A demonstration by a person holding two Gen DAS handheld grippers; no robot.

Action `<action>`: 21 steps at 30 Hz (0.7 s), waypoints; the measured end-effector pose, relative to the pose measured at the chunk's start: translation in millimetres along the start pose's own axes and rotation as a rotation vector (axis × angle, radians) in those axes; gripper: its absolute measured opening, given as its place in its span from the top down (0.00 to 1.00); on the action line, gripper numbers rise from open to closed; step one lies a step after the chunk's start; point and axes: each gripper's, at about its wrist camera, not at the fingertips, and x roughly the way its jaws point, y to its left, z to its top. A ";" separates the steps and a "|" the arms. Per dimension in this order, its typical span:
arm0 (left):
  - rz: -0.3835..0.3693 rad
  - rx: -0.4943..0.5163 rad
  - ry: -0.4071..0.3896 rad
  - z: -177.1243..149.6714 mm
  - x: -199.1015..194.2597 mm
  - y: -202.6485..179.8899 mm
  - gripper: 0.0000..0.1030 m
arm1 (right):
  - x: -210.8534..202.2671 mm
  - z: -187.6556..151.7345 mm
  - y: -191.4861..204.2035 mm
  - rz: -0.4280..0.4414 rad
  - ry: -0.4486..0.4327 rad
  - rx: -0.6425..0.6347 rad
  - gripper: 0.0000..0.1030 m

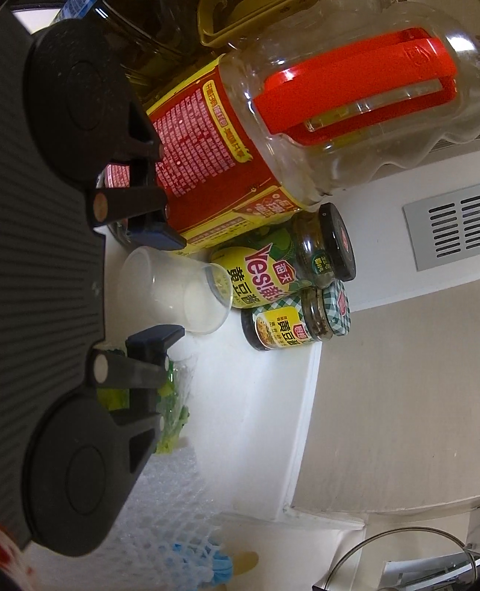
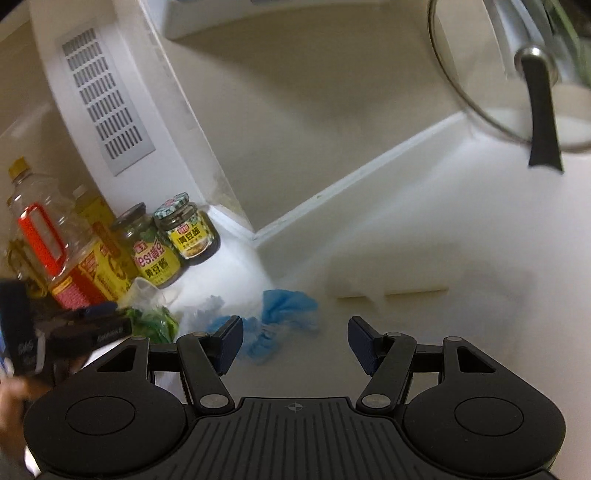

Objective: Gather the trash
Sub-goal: 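Grasp the clear plastic cup with the left gripper while the right grasps the blue glove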

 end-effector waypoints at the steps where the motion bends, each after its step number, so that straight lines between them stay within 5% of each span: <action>1: 0.002 0.006 0.000 -0.7 -0.3 -0.8 0.60 | 6.7 0.1 1.1 -0.005 0.001 0.017 0.38; 10: -0.069 0.028 -0.006 -7.3 -11.7 -1.4 0.61 | 44.1 0.8 0.7 -0.031 0.020 0.147 0.39; 12: -0.089 0.014 -0.001 -9.3 -17.0 0.3 0.60 | 45.3 0.7 -0.2 -0.022 0.023 0.140 0.61; 21: -0.099 -0.009 0.042 -8.3 -5.9 3.5 0.57 | 36.4 -0.5 1.0 -0.047 0.036 0.024 0.73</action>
